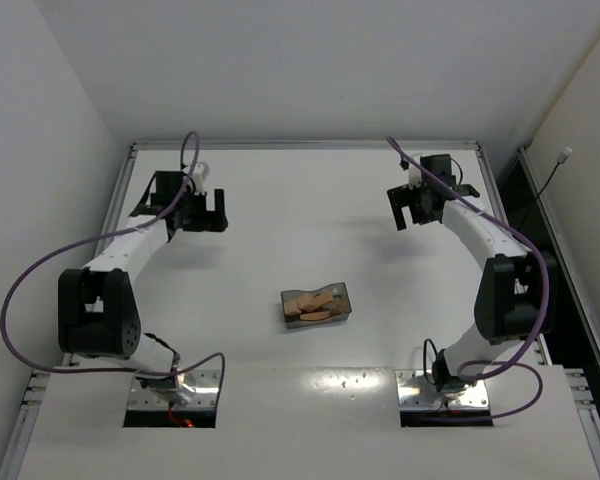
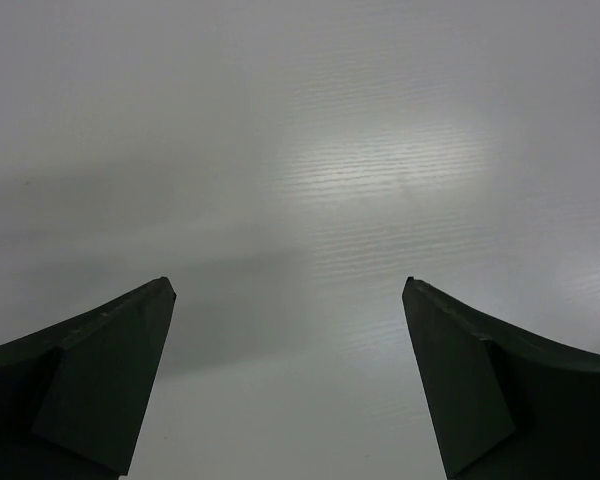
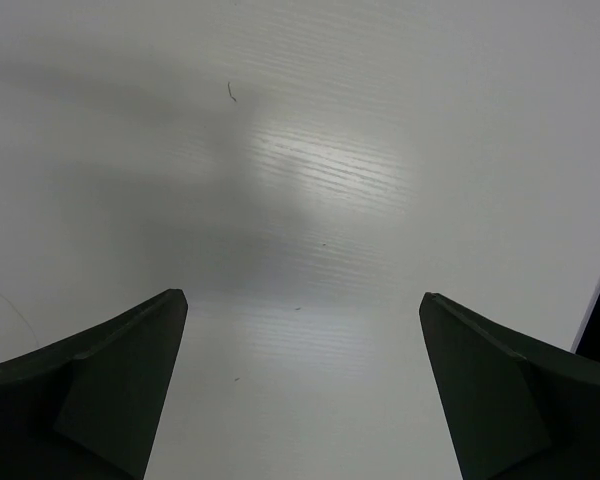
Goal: Build the wood block tower
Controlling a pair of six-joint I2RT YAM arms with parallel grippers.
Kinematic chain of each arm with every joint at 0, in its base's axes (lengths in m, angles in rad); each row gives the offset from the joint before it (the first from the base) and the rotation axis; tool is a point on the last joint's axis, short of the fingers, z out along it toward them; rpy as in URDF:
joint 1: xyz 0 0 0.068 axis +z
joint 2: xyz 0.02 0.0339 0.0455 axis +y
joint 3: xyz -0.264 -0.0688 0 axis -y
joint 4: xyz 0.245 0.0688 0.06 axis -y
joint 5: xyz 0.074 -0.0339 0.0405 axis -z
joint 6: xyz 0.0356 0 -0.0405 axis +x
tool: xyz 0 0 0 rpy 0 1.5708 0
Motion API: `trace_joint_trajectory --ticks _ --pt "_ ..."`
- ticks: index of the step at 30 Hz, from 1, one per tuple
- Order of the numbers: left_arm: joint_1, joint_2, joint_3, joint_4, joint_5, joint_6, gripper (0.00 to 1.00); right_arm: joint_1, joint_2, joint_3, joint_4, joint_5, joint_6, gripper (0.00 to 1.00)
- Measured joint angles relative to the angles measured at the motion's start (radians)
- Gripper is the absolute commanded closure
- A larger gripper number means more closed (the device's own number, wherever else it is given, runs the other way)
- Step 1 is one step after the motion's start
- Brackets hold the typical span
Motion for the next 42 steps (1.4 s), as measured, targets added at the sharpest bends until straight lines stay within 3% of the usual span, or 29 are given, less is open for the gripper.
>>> trace_joint_trajectory --ticks 4,14,20,32,42 --pt "-0.123 -0.014 0.025 -0.028 0.008 0.102 0.06 0.000 0.000 -0.008 0.008 -0.009 0.000 0.00" --pt "-0.745 -0.037 0.084 -0.105 -0.098 0.317 0.10 0.000 -0.008 -0.055 0.007 -0.048 -0.009 0.00" --pt "-0.997 -0.039 0.056 -0.137 -0.160 0.340 0.10 0.000 -0.010 -0.056 0.007 -0.054 -0.010 0.00" --pt "-1.184 -0.042 -0.088 -0.148 -0.234 0.350 0.16 -0.001 -0.010 -0.056 0.006 -0.053 -0.021 0.00" --pt "-1.191 0.002 -0.111 -0.076 -0.283 0.365 0.20 -0.001 -0.005 -0.056 0.006 -0.054 -0.021 0.00"
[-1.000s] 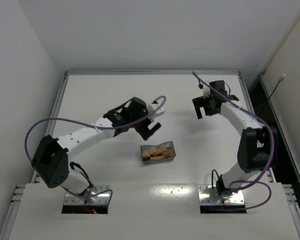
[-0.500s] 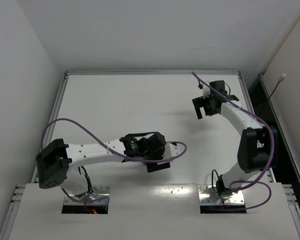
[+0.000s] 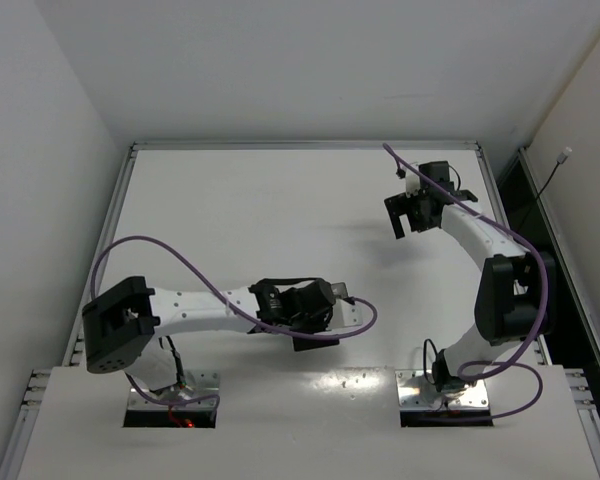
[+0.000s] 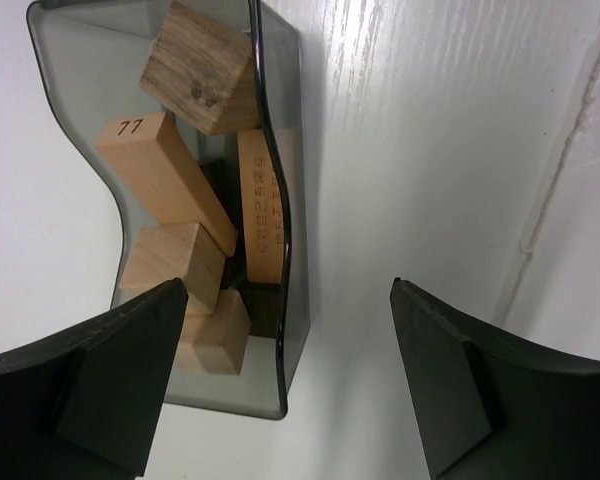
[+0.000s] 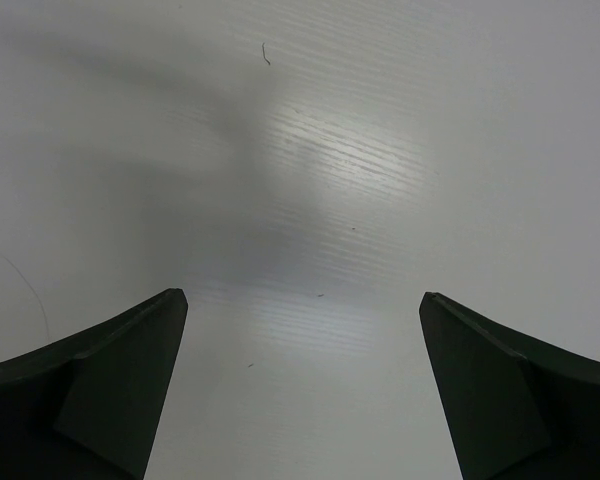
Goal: Build the wood block tower
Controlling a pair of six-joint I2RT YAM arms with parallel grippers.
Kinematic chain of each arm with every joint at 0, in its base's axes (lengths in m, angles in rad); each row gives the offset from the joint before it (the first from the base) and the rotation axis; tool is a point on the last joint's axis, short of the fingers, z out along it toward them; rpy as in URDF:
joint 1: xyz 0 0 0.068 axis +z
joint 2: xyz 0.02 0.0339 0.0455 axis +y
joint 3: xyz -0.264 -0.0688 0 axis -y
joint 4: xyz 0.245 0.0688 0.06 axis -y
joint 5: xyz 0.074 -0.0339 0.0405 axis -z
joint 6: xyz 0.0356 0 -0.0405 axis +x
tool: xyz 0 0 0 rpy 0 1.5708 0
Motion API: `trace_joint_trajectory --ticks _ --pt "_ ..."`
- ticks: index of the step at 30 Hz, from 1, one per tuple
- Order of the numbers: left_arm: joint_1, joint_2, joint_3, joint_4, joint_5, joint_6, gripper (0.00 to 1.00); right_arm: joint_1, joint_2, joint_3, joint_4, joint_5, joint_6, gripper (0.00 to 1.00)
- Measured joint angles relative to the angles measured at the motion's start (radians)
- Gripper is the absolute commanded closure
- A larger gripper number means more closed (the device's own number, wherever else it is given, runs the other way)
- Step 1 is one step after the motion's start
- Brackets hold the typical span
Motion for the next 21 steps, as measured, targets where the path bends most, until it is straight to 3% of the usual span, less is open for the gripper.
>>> trace_joint_trajectory --ticks 4,6,7,12,14,15,16,21 --pt "0.005 0.023 0.000 0.024 -0.007 0.006 0.33 0.000 0.000 0.000 0.000 0.000 0.000 0.00" --pt "0.006 0.034 0.000 0.032 -0.006 0.006 0.51 0.000 0.000 0.000 0.000 0.000 0.000 0.00" --pt "0.008 0.039 0.000 0.036 -0.006 0.005 0.55 0.000 0.000 0.000 0.000 0.000 0.000 0.00" --pt "0.020 0.067 0.000 0.047 0.021 0.021 0.62 0.000 0.000 0.000 0.000 0.000 -0.006 0.00" --pt "0.026 0.071 -0.002 0.050 0.037 0.027 0.77 0.000 0.003 0.000 0.000 0.000 -0.007 0.00" --pt "0.030 0.071 -0.004 0.051 0.043 0.028 0.92 0.000 0.005 0.000 -0.002 0.000 -0.007 0.00" --pt "0.033 0.071 -0.005 0.051 0.047 0.025 1.00 0.000 0.006 0.000 -0.003 0.000 -0.007 0.00" --pt "0.061 0.074 -0.004 0.059 0.070 0.021 1.00 0.000 0.007 0.000 -0.009 -0.007 -0.008 0.00"
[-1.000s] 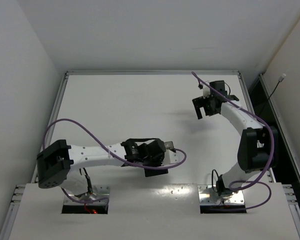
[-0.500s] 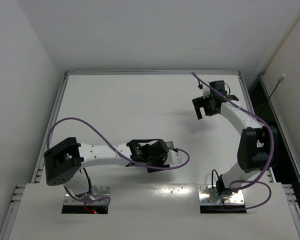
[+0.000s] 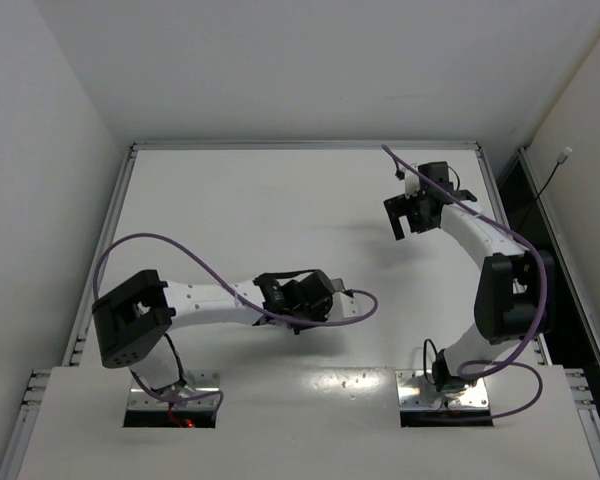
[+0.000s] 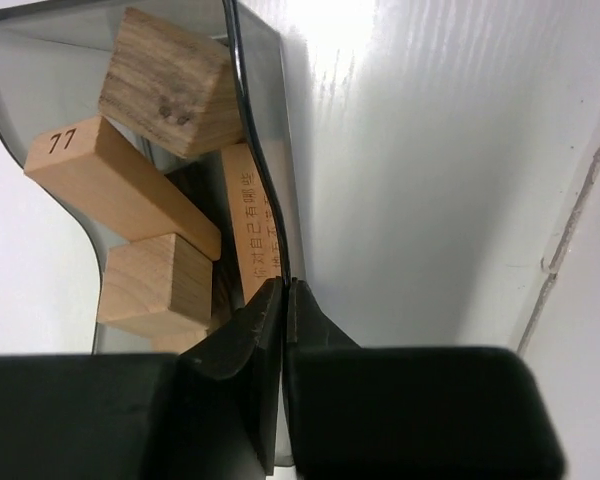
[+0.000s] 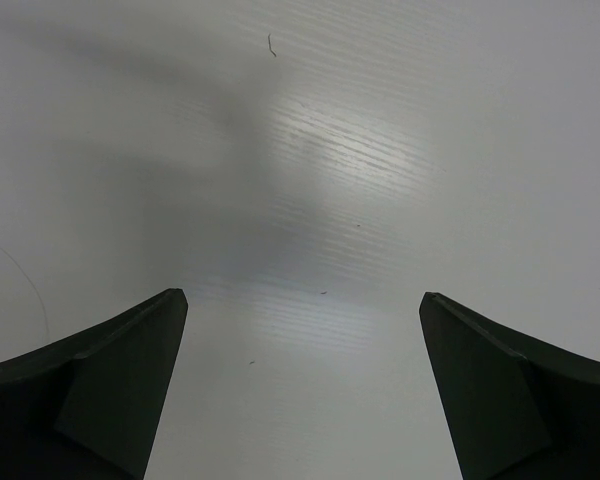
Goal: Build the wood block tower
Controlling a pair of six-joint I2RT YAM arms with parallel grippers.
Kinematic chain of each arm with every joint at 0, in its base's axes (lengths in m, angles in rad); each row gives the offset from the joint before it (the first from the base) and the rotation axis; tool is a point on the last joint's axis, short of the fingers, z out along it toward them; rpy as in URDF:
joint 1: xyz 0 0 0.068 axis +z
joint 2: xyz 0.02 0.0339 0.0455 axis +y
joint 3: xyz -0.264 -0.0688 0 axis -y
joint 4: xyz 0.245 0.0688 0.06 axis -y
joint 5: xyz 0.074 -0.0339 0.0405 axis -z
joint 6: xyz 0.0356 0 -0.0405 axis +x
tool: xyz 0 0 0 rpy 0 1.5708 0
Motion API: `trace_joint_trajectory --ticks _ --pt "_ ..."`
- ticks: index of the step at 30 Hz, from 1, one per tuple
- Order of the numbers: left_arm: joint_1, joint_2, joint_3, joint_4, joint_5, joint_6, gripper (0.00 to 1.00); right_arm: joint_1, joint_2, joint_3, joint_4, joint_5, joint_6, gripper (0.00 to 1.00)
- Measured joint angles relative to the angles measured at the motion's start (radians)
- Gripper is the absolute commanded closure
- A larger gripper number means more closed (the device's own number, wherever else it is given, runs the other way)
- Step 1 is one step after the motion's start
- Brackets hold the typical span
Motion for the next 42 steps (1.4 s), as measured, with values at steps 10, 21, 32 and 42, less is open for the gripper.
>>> trace_joint_trajectory --ticks 10,21,32,42 --pt "0.301 0.000 0.164 -0.056 0.277 -0.183 1.00 0.000 0.032 0.000 -0.002 -0.005 0.000 0.00" --pt "0.664 0.187 0.234 0.315 0.904 -0.717 1.00 -0.039 0.064 0.018 -0.038 -0.035 0.005 0.00" --pt "0.733 0.500 0.043 1.382 1.118 -1.881 1.00 -0.091 0.077 0.019 -0.082 -0.087 0.006 0.00" --pt "0.856 0.568 0.013 1.538 0.993 -2.172 1.00 -0.099 0.077 0.019 -0.089 -0.090 0.009 0.00"
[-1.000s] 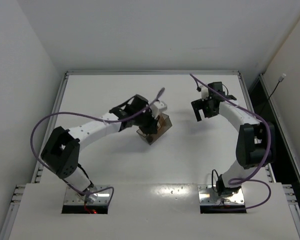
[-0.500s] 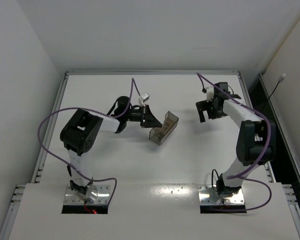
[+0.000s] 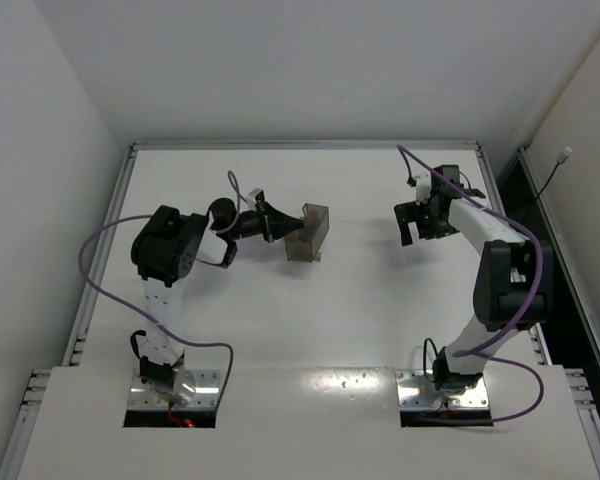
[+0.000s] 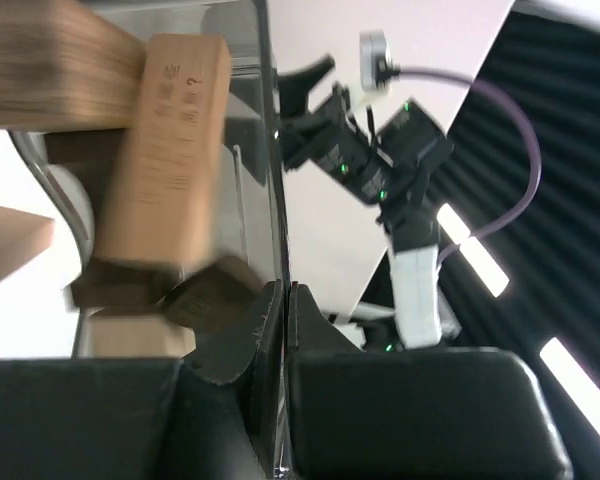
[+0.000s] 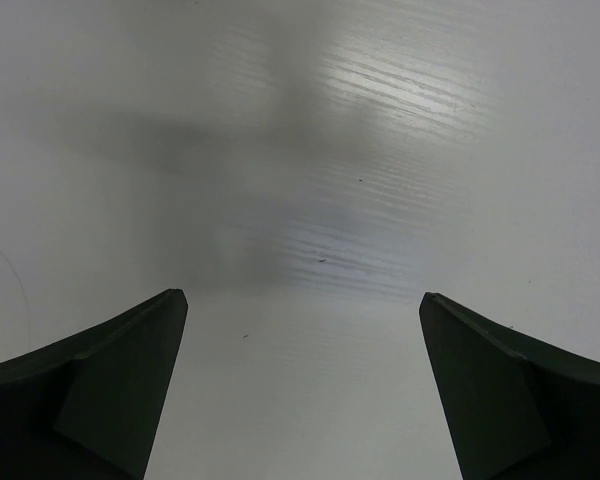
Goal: Build the wood block tower
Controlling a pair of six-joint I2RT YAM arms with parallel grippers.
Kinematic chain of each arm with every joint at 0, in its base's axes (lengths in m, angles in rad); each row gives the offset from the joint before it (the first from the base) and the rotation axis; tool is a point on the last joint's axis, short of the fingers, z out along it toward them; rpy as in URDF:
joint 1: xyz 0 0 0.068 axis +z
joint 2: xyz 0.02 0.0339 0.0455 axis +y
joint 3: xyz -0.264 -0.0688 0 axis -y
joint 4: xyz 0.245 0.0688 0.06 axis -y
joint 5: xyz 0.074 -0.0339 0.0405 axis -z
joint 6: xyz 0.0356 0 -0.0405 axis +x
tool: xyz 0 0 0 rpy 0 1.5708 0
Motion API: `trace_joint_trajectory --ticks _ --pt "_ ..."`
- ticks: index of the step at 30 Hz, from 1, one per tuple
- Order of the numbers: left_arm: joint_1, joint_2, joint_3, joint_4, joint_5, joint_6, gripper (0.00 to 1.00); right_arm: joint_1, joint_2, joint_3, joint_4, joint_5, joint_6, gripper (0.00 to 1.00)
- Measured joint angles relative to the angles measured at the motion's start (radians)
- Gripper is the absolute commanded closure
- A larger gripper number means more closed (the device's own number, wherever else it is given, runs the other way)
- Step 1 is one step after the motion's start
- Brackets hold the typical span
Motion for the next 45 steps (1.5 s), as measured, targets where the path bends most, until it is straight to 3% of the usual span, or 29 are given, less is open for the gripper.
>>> trace_joint_trajectory --ticks 13,23,28,32,35,37,39,42,45 --pt "-0.014 0.034 -0.003 0.012 -0.085 -0.046 1.00 0.004 0.000 0.000 0.000 0.001 0.000 0.00" --pt "-0.138 0.017 0.181 0.029 -0.028 -0.052 1.00 0.004 0.008 0.000 -0.002 0.002 0.000 0.00" --pt "-0.133 0.017 0.287 0.035 0.071 -0.039 1.00 0.004 0.011 0.000 -0.009 0.001 0.000 0.00" --pt "-0.043 -0.021 0.349 -0.051 0.190 0.211 1.00 0.004 0.011 0.000 -0.009 -0.001 0.000 0.00" --pt "0.051 -0.059 0.484 -0.482 0.218 0.604 1.00 0.004 0.011 0.000 -0.010 -0.012 0.000 0.00" --pt "0.099 -0.049 0.694 -0.928 0.133 0.979 1.00 0.004 0.011 0.000 -0.014 -0.020 0.000 0.00" --pt "0.130 -0.043 0.866 -1.238 0.003 1.276 1.00 0.004 0.013 0.000 -0.016 -0.025 0.000 0.00" --pt "0.139 -0.053 0.995 -1.502 -0.183 1.582 1.00 0.006 0.017 0.001 -0.016 -0.034 0.000 0.00" --pt "0.113 -0.058 1.013 -1.674 -0.425 1.820 1.00 0.011 0.020 0.001 -0.017 -0.042 0.000 0.00"
